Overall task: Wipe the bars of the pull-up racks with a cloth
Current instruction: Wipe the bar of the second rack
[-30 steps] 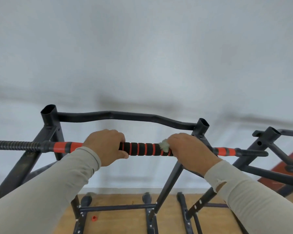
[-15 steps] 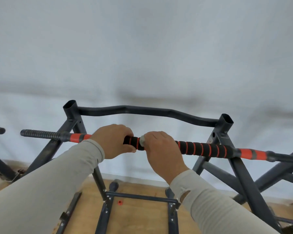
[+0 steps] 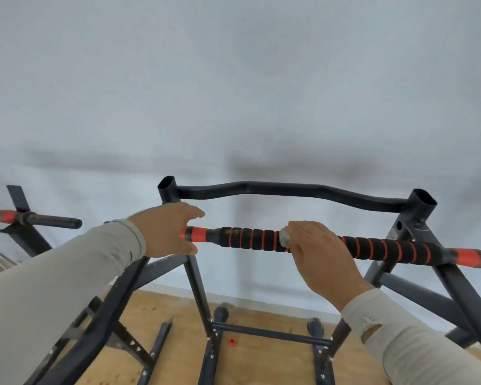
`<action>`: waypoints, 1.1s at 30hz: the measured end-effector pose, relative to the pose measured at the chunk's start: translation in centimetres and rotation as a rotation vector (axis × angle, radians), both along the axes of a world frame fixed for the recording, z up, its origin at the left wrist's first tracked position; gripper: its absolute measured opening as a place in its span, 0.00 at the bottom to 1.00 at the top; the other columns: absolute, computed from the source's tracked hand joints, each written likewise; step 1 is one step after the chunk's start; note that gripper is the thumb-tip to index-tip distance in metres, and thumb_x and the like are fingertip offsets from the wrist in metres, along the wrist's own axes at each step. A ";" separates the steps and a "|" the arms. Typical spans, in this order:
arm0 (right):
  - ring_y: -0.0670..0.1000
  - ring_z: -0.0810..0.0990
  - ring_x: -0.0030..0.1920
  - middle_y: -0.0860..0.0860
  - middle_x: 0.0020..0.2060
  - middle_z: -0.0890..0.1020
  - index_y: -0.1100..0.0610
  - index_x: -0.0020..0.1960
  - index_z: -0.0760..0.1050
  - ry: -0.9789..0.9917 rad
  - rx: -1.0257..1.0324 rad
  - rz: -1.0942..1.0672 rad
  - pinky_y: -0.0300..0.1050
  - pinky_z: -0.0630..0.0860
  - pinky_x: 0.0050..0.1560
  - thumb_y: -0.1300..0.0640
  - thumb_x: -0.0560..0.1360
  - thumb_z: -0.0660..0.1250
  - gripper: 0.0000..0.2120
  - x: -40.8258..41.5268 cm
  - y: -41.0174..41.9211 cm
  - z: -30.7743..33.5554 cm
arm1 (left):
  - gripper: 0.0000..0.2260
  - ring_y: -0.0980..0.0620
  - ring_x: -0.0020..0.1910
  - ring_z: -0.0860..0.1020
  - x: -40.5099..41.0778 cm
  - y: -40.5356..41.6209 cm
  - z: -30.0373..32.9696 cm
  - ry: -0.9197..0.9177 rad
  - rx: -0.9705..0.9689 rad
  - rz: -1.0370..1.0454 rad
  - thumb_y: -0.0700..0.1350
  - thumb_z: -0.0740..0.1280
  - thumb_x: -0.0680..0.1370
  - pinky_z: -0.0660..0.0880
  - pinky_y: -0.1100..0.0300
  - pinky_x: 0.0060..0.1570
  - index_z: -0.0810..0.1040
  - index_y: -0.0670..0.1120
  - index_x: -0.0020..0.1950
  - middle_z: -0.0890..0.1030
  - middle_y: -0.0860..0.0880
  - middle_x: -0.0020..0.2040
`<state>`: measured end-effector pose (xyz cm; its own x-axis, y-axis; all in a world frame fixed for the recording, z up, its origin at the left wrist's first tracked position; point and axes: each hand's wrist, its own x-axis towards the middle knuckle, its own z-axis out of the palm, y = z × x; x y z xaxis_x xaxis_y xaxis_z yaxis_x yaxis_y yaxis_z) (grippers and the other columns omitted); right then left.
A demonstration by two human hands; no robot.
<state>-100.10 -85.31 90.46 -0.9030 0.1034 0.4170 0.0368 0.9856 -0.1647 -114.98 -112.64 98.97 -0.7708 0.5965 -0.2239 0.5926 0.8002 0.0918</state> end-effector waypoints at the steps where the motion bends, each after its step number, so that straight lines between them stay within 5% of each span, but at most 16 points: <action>1: 0.54 0.84 0.54 0.51 0.54 0.86 0.55 0.61 0.81 -0.003 -0.006 -0.014 0.52 0.79 0.61 0.58 0.78 0.71 0.12 0.0 0.0 -0.1 | 0.34 0.51 0.70 0.71 -0.3 -0.7 -0.1 -0.008 -0.007 0.006 0.59 0.72 0.74 0.67 0.54 0.71 0.63 0.56 0.77 0.71 0.56 0.72; 4: 0.53 0.81 0.62 0.49 0.62 0.83 0.53 0.65 0.79 -0.028 -0.030 -0.052 0.49 0.73 0.67 0.53 0.81 0.65 0.14 -0.3 0.1 -0.1 | 0.22 0.51 0.59 0.77 -1.6 -1.9 -1.1 0.004 -0.007 -0.042 0.59 0.70 0.74 0.73 0.52 0.64 0.74 0.54 0.66 0.78 0.56 0.60; 7: 0.52 0.76 0.69 0.49 0.69 0.78 0.50 0.69 0.77 -0.081 -0.036 -0.103 0.49 0.67 0.72 0.51 0.83 0.61 0.16 -0.5 0.0 -0.1 | 0.18 0.54 0.52 0.74 -2.8 -2.1 -2.2 0.056 0.049 -0.107 0.63 0.68 0.75 0.72 0.56 0.57 0.74 0.56 0.60 0.74 0.62 0.49; 12: 0.55 0.76 0.63 0.51 0.63 0.79 0.52 0.67 0.79 -0.055 0.038 -0.160 0.55 0.75 0.66 0.53 0.80 0.66 0.16 0.4 -0.7 0.0 | 0.28 0.56 0.62 0.73 -2.6 -0.4 -3.9 0.066 0.186 -0.170 0.66 0.66 0.76 0.72 0.56 0.64 0.69 0.57 0.73 0.75 0.60 0.62; 19: 0.53 0.81 0.63 0.49 0.62 0.83 0.54 0.67 0.79 -0.121 0.110 -0.205 0.46 0.68 0.67 0.54 0.80 0.67 0.17 0.2 -1.1 1.0 | 0.17 0.52 0.52 0.76 -1.4 1.2 -6.7 0.183 0.255 -0.245 0.62 0.60 0.81 0.75 0.55 0.58 0.73 0.55 0.64 0.80 0.55 0.53; 23: 0.53 0.86 0.48 0.49 0.48 0.87 0.53 0.55 0.84 -0.030 0.132 -0.324 0.49 0.82 0.49 0.56 0.77 0.72 0.08 -1.2 -3.9 1.3 | 0.08 0.54 0.45 0.76 -2.1 1.5 -7.3 0.172 0.327 -0.234 0.58 0.61 0.82 0.74 0.59 0.50 0.74 0.56 0.55 0.78 0.56 0.45; 25: 0.51 0.84 0.42 0.47 0.42 0.85 0.52 0.50 0.81 0.048 0.127 -0.272 0.44 0.80 0.41 0.57 0.76 0.73 0.04 -2.7 -6.4 1.1 | 0.07 0.55 0.45 0.76 -2.1 1.5 -7.6 0.161 0.342 -0.233 0.58 0.61 0.82 0.75 0.60 0.50 0.74 0.56 0.54 0.78 0.57 0.44; 27: 0.51 0.84 0.45 0.48 0.44 0.85 0.53 0.52 0.81 0.077 0.114 -0.179 0.44 0.80 0.44 0.58 0.74 0.74 0.07 -4.8 -9.5 0.5 | 0.07 0.56 0.45 0.76 -2.2 1.5 -7.8 0.155 0.354 -0.229 0.58 0.61 0.82 0.76 0.59 0.52 0.75 0.57 0.53 0.78 0.57 0.44; 30: 0.55 0.84 0.59 0.55 0.55 0.86 0.58 0.59 0.83 0.069 0.107 -0.069 0.52 0.80 0.62 0.59 0.72 0.74 0.15 -7.5 -13.3 -0.8 | 0.08 0.55 0.44 0.75 -2.3 1.5 -7.7 0.184 0.352 -0.235 0.57 0.60 0.83 0.74 0.59 0.54 0.71 0.57 0.46 0.77 0.58 0.43; 33: 0.57 0.81 0.63 0.54 0.59 0.84 0.58 0.62 0.80 0.026 0.153 0.061 0.55 0.78 0.64 0.60 0.76 0.69 0.15 -7.5 -12.5 -0.8 | 0.09 0.56 0.43 0.75 -2.4 1.5 -7.5 0.136 0.377 -0.239 0.56 0.61 0.83 0.73 0.61 0.51 0.71 0.57 0.43 0.76 0.59 0.40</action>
<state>-107.60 -97.79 89.67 -0.8942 -0.0181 0.4474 -0.0264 0.9996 -0.0122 -117.33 -111.12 91.50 -0.6091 0.7813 0.1365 0.7832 0.5653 0.2589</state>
